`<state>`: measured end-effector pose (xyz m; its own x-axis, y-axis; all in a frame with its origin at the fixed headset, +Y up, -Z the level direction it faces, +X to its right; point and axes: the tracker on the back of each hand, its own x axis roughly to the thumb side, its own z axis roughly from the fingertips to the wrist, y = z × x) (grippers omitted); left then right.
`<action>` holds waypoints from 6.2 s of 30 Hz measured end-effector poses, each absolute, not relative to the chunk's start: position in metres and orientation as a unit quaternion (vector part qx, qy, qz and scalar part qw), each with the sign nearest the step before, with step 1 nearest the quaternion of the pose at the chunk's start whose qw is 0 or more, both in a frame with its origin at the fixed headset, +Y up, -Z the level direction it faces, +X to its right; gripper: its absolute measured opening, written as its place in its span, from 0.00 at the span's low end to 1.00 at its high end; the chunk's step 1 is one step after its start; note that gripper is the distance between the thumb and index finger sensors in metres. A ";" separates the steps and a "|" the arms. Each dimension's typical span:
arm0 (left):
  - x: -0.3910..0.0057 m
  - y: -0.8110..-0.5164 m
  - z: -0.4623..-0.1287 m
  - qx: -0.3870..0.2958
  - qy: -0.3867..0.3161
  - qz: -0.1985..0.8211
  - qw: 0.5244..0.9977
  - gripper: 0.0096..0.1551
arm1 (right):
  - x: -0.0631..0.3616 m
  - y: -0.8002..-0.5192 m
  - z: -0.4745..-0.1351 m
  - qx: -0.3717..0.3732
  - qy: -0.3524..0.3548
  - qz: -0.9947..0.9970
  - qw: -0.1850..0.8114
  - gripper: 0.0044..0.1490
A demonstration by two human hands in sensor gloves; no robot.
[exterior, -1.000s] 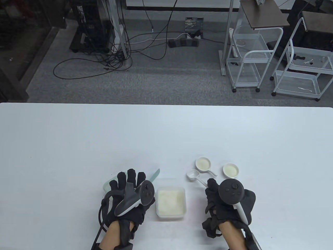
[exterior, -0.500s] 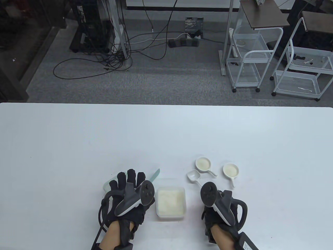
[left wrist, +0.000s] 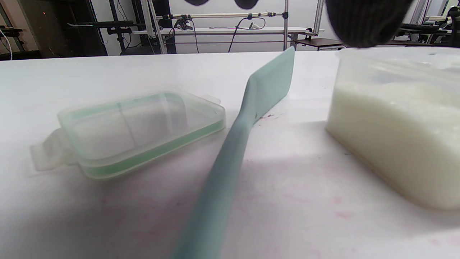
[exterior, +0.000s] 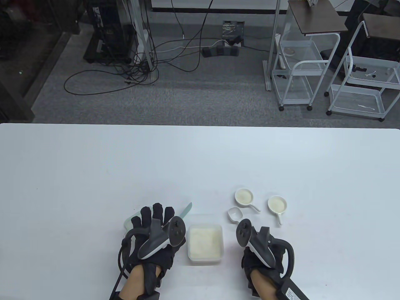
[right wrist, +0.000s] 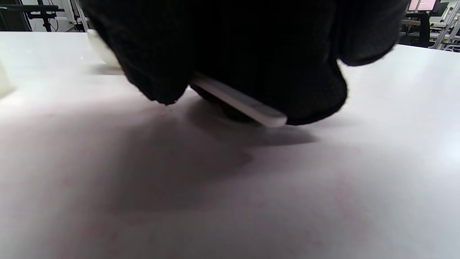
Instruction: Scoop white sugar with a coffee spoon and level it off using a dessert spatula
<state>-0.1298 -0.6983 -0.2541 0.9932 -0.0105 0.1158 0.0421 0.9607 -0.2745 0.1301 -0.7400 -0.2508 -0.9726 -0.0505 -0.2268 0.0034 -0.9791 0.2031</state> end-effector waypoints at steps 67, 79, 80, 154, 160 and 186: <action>-0.243 -0.750 -0.288 -0.222 0.026 0.061 0.973 0.76 | 0.114 -0.676 -0.219 -0.019 0.036 -0.988 -0.149 0.56; -0.242 -0.755 -0.290 -0.209 0.001 0.026 0.978 0.76 | 0.113 -0.679 -0.219 -0.017 0.027 -0.990 -0.137 0.56; -0.241 -0.754 -0.290 -0.205 -0.002 0.027 0.978 0.75 | 0.113 -0.678 -0.219 -0.017 0.026 -0.990 -0.137 0.56; -0.093 -0.701 -0.256 -0.142 -0.269 0.052 0.951 0.74 | 0.109 -0.714 -0.238 -0.019 -0.060 -0.944 -0.325 0.36; -0.094 -0.707 -0.259 -0.163 -0.265 0.050 0.949 0.73 | 0.106 -0.718 -0.239 -0.019 -0.070 -0.947 -0.312 0.36; -0.103 -0.706 -0.259 -0.212 -0.227 0.030 0.950 0.67 | 0.099 -0.718 -0.237 -0.013 -0.084 -0.960 -0.266 0.38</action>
<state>-0.1025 -0.7064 -0.2593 0.8951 0.1539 0.4184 0.0388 0.9081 -0.4171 0.0987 -0.7183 -0.2371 -0.8579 0.5134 -0.0202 -0.5090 -0.8440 0.1687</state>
